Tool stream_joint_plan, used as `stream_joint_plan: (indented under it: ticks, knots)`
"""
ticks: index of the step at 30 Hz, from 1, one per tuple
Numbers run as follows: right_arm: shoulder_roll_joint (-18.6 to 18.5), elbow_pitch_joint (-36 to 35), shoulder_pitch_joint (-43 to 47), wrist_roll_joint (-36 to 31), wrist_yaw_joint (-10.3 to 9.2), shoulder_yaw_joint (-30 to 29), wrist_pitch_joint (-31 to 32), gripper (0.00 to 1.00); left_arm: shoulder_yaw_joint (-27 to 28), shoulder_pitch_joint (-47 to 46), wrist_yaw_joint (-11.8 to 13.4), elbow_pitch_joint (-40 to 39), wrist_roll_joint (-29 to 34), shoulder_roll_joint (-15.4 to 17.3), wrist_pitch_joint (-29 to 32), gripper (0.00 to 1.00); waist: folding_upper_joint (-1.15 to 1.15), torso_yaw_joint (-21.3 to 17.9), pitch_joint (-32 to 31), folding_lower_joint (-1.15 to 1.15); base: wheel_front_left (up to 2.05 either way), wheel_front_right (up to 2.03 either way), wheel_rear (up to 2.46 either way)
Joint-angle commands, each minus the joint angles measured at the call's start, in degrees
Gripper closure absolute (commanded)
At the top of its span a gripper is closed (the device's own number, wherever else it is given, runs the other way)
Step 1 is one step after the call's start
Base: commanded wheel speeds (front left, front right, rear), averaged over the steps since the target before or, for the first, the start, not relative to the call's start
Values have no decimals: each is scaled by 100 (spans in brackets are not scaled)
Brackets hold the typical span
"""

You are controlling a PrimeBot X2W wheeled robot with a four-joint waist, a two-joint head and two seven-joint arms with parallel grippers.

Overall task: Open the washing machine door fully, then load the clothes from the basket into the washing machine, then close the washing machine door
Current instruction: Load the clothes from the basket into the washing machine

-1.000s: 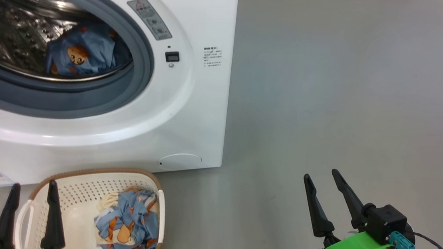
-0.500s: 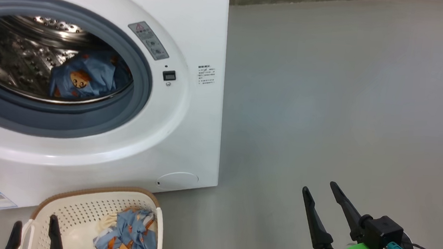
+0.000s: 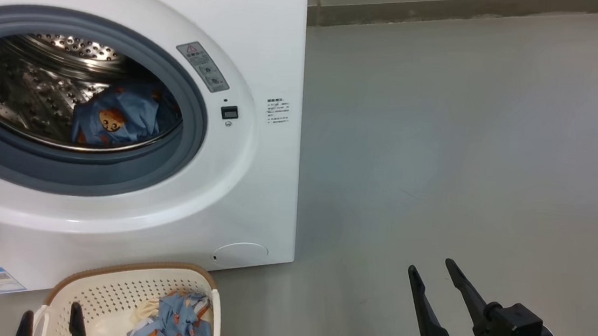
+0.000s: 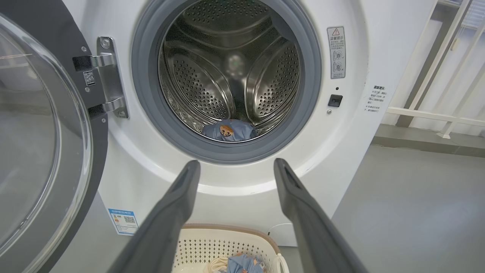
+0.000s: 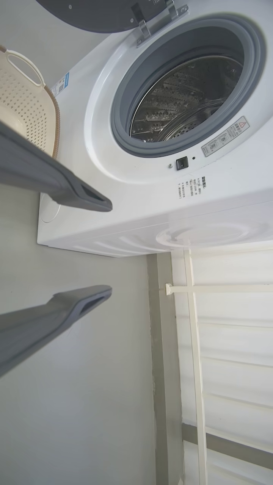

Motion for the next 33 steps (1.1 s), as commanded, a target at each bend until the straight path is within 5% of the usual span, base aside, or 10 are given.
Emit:
stream_joint_plan:
  ticks: [1, 20, 33]
  knots:
    - [30, -154, -51, -9, 35, 136, -28, 0, 153, -1, 68, -164, 13, 72, -47, 0, 0, 17, -15, 0, 0, 0, 0]
    - [30, -177, -20, -21, 35, 65, -28, 0, 33, 26, 153, -166, -45, 72, -47, 0, 0, 110, 121, 0, 0, 0, 0]
    - [-4, -390, -380, -9, 35, -55, -28, 0, -43, -617, -28, 137, -290, 72, -47, 0, 0, -50, 1322, 0, 0, 0, 0]
